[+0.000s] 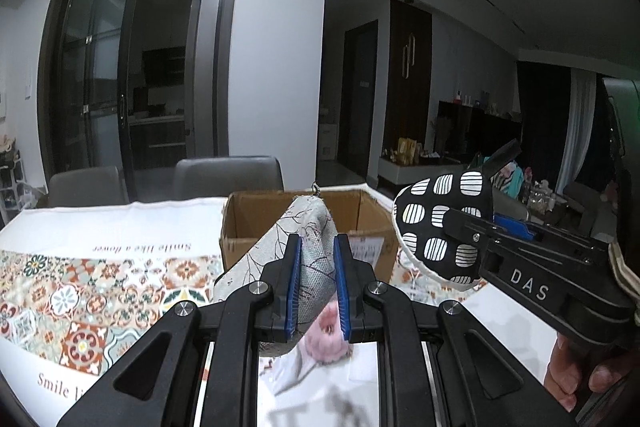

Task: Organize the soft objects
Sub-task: 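Lift pouch with left tool while right tool carries slipper over the box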

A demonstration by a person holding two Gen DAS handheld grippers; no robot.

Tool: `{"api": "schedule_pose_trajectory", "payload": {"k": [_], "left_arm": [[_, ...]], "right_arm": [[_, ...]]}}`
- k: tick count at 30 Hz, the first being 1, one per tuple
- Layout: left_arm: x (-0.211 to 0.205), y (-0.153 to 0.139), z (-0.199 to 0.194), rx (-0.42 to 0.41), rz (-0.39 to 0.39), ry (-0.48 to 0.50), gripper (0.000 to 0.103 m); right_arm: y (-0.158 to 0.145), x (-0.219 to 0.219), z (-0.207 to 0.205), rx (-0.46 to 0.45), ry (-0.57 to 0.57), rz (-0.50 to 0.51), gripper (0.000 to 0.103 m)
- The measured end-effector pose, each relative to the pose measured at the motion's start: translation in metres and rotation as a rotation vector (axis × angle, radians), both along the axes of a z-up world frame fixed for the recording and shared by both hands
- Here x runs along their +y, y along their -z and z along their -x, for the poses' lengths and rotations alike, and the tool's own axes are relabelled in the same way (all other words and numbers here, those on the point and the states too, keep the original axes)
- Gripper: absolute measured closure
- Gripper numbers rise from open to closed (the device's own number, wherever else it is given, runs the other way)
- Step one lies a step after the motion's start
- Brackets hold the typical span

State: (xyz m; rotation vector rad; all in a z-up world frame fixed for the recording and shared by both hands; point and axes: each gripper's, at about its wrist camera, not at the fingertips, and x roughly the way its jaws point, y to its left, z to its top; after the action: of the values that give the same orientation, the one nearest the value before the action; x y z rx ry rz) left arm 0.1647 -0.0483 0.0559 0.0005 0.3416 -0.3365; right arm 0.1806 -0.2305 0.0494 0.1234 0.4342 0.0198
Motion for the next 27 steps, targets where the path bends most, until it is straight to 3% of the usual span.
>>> {"api": "schedule_pose_trajectory", "payload": {"k": [19,27], "left_arm": [[-0.017,-0.018,-0.065,-0.089,-0.03,0.018,0.086],[-0.021,-0.015,-0.093,-0.088,-0.034,0.021,0.086]], "right_arm": [[-0.01,-0.002,-0.058,-0.041,-0.009,-0.014,0.076],[-0.011,-0.004,-0.086,-0.054,-0.02,-0.007,0.076]]}}
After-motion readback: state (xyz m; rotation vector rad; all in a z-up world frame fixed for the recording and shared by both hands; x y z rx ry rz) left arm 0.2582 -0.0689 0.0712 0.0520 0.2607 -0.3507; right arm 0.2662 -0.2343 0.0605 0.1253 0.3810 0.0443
